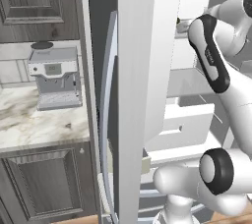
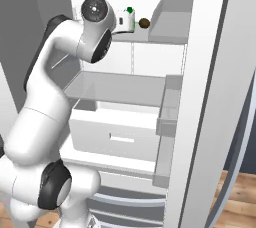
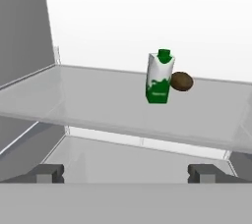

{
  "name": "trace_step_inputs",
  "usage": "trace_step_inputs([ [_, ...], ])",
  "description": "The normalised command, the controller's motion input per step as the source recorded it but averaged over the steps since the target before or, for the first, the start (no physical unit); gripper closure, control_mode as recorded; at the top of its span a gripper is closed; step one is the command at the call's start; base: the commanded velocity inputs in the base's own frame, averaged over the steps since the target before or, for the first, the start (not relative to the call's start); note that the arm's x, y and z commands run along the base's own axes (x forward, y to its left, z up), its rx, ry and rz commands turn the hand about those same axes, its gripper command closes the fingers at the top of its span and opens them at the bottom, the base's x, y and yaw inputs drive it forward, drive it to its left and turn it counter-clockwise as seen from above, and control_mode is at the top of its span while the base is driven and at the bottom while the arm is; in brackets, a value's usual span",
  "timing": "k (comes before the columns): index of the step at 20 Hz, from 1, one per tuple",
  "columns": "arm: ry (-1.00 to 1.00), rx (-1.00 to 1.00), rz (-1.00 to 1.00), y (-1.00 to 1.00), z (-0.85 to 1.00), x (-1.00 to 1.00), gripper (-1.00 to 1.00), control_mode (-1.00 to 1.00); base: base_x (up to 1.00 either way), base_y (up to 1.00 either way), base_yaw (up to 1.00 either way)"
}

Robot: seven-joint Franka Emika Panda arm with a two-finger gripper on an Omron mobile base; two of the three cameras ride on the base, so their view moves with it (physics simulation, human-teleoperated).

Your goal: Take out the milk from the fridge and place it on the tray on the counter. Then take the sugar cube near the tray and place it in the tray.

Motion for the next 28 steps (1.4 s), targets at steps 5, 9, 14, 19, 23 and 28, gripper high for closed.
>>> trace_step_inputs([
  [5,-0.02,0.0,0.0,-0.13,0.0,0.37,-1.0,-1.0,0.0,0.0,0.0],
  [9,0.0,0.0,0.0,-0.06,0.01,0.41,-1.0,-1.0,0.0,0.0,0.0],
  [14,0.0,0.0,0.0,0.0,0.0,0.37,-1.0,-1.0,0.0,0.0,0.0],
  [19,0.0,0.0,0.0,0.0,0.0,0.39,-1.0,-1.0,0.0,0.0,0.0],
  [23,0.0,0.0,0.0,-0.05,0.0,0.32,-1.0,-1.0,0.0,0.0,0.0],
  [28,0.01,0.0,0.01,-0.04,0.0,0.32,-1.0,-1.0,0.0,0.0,0.0],
])
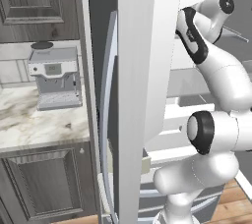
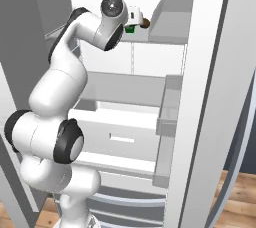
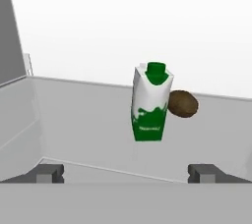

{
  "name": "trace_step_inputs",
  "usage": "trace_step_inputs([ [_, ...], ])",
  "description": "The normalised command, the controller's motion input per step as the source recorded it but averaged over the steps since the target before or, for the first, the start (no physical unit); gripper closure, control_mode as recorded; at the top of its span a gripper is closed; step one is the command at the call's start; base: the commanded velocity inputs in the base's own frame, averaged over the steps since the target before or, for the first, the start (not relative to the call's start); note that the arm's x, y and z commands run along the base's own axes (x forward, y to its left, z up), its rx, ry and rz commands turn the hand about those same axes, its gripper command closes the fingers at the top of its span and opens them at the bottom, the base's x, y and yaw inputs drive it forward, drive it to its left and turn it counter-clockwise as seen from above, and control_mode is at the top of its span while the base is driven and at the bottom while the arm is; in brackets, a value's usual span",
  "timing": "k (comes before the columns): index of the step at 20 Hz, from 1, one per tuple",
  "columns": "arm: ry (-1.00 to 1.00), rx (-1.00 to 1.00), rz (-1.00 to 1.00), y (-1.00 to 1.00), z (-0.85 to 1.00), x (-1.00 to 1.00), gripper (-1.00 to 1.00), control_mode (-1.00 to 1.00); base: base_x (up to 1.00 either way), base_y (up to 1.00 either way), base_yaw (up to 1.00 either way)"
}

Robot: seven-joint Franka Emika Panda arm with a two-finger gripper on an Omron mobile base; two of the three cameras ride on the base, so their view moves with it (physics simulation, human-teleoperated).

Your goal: Take out the milk from the fridge and place it on the tray on the counter. Then take the sugar cube near the tray and place it in the tray.

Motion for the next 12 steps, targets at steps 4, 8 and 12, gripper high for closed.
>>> trace_step_inputs([
  [4,0.01,0.0,0.0,-0.02,0.0,0.41,-1.0,-1.0,0.0,0.0,0.0],
  [8,0.01,0.0,0.0,0.0,0.0,0.38,-1.0,-1.0,0.0,0.0,0.0],
  [12,0.01,0.0,0.0,0.0,0.0,0.24,-1.0,-1.0,0.0,0.0,0.0],
])
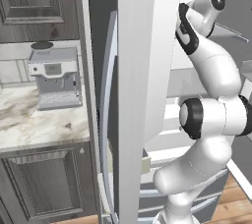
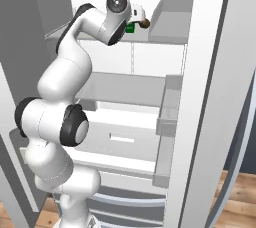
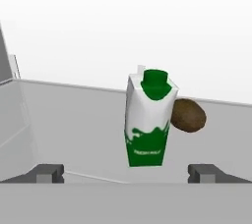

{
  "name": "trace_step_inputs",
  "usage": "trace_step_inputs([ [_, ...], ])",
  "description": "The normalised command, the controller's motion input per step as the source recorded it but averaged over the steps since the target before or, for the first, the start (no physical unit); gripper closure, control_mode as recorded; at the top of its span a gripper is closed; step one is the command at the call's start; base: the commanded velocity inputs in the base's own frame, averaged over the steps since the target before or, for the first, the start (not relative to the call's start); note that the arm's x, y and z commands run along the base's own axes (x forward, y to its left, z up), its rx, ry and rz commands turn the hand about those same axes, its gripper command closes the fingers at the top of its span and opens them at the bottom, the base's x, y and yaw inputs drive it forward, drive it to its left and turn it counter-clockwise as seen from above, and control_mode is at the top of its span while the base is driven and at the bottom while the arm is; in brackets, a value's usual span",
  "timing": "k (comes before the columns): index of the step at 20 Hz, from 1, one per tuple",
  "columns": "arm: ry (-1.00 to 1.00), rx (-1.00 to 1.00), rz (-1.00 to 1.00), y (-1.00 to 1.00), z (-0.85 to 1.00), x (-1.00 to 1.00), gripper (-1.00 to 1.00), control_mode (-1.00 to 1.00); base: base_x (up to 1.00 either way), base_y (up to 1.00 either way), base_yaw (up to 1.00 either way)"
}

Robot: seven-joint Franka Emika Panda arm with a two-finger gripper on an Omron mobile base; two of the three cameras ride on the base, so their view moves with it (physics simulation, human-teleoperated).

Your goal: Take out the milk from the fridge and place it on the tray on the counter. Then take the sugar cube near the tray and place it in the tray.

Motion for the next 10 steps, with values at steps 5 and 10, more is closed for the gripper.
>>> trace_step_inputs([
  [5,0.0,0.0,0.02,0.0,0.11,0.26,-1.0,-1.0,0.0,0.0,0.0],
  [10,0.0,0.0,0.01,0.0,0.14,0.09,-1.0,-1.0,0.0,0.0,0.0],
])
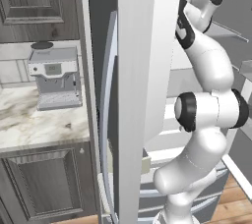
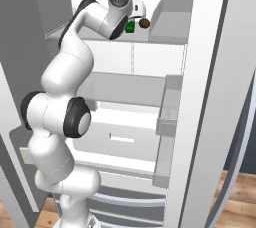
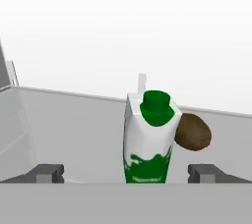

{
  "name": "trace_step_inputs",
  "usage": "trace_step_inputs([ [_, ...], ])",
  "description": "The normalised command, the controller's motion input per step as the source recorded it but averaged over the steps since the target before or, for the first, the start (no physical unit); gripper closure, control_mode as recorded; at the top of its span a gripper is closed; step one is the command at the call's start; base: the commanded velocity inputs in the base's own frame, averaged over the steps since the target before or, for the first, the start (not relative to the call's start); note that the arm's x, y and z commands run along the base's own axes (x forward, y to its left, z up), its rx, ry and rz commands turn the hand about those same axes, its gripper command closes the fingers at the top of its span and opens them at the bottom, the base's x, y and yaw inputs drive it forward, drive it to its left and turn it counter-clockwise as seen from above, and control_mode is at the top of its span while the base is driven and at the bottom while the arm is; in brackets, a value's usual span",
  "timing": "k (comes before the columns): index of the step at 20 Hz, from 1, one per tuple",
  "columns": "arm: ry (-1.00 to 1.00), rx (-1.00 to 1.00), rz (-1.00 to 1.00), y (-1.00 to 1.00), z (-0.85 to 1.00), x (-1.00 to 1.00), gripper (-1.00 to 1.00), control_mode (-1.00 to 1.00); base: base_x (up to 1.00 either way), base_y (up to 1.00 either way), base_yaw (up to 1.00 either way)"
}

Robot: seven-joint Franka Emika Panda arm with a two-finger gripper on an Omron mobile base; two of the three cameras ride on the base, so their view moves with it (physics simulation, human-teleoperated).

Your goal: Take out the milk from the fridge and place it on the tray on the counter. Then take the sugar cube near the tray and place it in the tray.

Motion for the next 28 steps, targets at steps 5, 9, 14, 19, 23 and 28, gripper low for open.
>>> trace_step_inputs([
  [5,0.0,0.0,0.01,0.0,0.05,0.14,-1.0,-1.0,0.0,0.0,0.0],
  [9,0.01,0.0,0.03,-0.01,0.01,0.26,-1.0,-1.0,0.0,0.0,0.0],
  [14,0.02,0.0,0.03,-0.04,0.0,0.14,-1.0,-1.0,0.0,0.0,0.0],
  [19,0.0,0.01,0.03,-0.14,0.0,0.02,-1.0,-1.0,0.0,0.0,0.0],
  [23,0.0,0.01,0.02,-0.15,0.0,0.02,-1.0,-1.0,0.0,0.0,0.0],
  [28,0.02,0.0,0.0,0.0,0.0,0.23,-1.0,-1.0,0.0,0.0,0.0],
])
